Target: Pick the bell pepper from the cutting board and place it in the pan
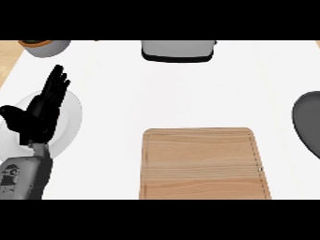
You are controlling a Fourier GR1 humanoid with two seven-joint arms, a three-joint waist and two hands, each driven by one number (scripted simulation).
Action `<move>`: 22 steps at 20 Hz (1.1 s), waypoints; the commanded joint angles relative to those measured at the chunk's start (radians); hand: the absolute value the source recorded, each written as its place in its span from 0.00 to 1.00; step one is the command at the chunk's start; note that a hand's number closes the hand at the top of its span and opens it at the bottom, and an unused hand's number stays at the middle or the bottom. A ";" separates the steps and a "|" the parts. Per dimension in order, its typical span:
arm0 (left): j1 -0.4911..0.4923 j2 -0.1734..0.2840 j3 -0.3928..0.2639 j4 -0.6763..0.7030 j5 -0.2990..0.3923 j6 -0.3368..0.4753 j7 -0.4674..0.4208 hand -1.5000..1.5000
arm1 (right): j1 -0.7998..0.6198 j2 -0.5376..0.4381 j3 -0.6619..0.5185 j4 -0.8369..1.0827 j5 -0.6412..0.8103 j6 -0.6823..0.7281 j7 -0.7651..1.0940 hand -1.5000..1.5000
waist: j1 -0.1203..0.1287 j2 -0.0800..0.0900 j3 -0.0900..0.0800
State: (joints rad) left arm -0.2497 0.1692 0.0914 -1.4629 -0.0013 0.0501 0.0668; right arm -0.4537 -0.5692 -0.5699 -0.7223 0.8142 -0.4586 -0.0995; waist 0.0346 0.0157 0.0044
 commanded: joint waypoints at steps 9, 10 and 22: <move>-0.015 0.000 -0.002 0.007 0.007 -0.011 0.022 0.50 | -0.127 -0.067 -0.140 0.405 -0.201 0.278 -0.212 0.00 | 0.012 0.006 0.004; 0.022 0.003 -0.015 -0.046 0.004 -0.019 0.021 0.50 | -0.135 -0.066 -0.131 0.434 -0.188 0.276 -0.205 0.00 | 0.025 0.003 0.003; 0.041 0.011 0.014 -0.025 0.000 -0.009 -0.013 0.50 | -0.065 -0.085 -0.349 0.431 -0.447 0.321 -0.560 0.00 | -0.020 -0.011 -0.001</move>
State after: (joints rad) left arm -0.2490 0.1743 0.1027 -1.4639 -0.0029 0.0500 0.0734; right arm -0.5353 -0.6429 -0.8518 -0.2966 0.4559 -0.2013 -0.5877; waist 0.0202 0.0104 0.0051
